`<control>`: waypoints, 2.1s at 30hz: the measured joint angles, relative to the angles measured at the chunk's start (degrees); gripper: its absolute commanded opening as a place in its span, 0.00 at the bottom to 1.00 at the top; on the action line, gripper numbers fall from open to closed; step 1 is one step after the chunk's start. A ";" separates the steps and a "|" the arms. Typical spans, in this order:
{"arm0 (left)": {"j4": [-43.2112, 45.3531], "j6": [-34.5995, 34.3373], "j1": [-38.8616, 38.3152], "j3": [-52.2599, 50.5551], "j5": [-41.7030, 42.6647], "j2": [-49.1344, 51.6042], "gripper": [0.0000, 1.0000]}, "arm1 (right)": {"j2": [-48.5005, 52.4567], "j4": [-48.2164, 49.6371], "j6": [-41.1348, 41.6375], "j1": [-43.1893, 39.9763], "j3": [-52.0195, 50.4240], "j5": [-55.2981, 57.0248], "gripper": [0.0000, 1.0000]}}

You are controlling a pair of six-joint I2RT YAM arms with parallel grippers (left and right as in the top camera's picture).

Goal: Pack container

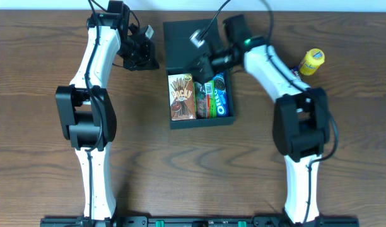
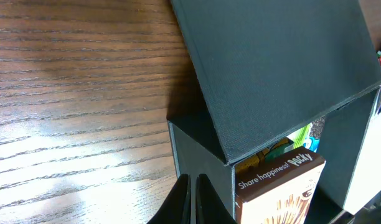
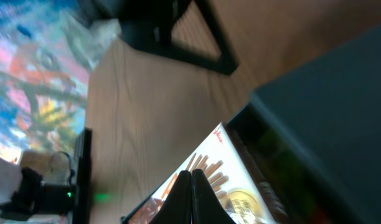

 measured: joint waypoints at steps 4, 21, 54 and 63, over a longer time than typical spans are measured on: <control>0.02 0.00 0.00 0.00 0.02 0.00 0.06 | -3.45 -6.73 0.42 -6.78 2.99 7.91 0.01; 0.07 -0.20 0.00 0.00 0.17 0.00 0.06 | -7.06 -15.93 13.49 -28.74 3.93 55.78 0.99; 1.68 -0.20 0.00 0.00 0.17 0.00 0.06 | 0.98 -3.15 15.87 -30.10 3.93 55.98 0.99; 1.68 -0.20 0.00 0.00 0.17 0.00 0.06 | 2.19 -3.08 15.72 -30.10 3.93 55.98 0.80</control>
